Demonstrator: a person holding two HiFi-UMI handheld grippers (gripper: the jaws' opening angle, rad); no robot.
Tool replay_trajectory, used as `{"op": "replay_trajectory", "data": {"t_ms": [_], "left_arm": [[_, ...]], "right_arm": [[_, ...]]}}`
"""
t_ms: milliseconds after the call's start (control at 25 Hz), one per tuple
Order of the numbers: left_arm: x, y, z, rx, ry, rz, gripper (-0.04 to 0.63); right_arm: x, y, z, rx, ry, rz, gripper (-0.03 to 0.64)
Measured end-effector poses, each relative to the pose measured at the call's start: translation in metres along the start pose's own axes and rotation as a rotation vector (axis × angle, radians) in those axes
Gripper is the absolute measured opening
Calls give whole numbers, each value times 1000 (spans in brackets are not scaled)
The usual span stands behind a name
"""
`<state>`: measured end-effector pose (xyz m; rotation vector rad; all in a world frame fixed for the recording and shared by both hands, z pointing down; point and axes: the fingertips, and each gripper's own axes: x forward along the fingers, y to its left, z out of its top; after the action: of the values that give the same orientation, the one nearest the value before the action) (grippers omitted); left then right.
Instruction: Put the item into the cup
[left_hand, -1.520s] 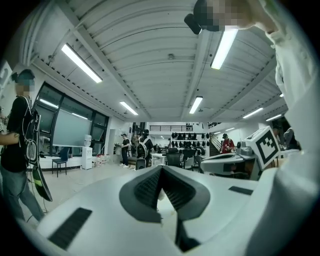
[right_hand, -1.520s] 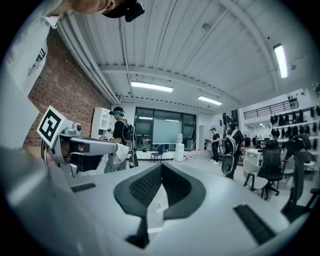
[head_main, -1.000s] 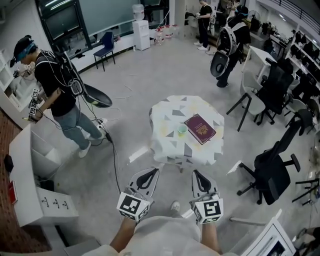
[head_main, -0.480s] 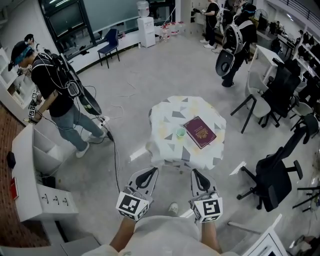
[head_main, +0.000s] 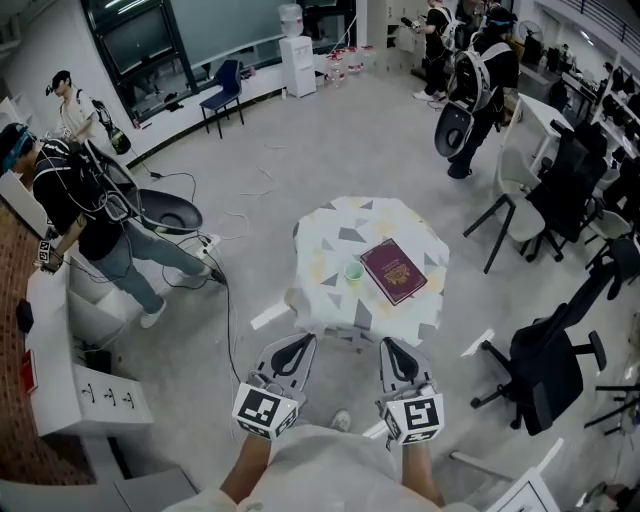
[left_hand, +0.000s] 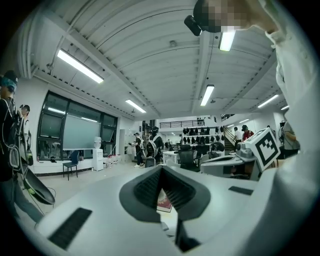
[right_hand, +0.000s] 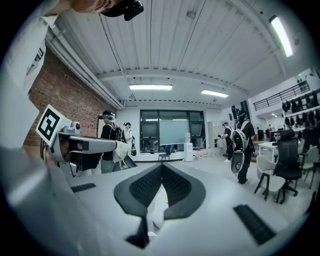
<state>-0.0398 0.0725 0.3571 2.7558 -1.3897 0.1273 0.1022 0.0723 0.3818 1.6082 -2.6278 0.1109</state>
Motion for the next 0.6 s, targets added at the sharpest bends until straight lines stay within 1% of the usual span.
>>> {"op": "replay_trajectory", "data": {"t_ms": [240, 600], "left_arm": [[11, -6, -4, 9, 21, 8, 11], [39, -7, -5, 19, 13, -9, 11]], "right_arm": [[3, -12, -4, 22, -1, 15, 6], [13, -33, -8, 26, -7, 3, 7]]}}
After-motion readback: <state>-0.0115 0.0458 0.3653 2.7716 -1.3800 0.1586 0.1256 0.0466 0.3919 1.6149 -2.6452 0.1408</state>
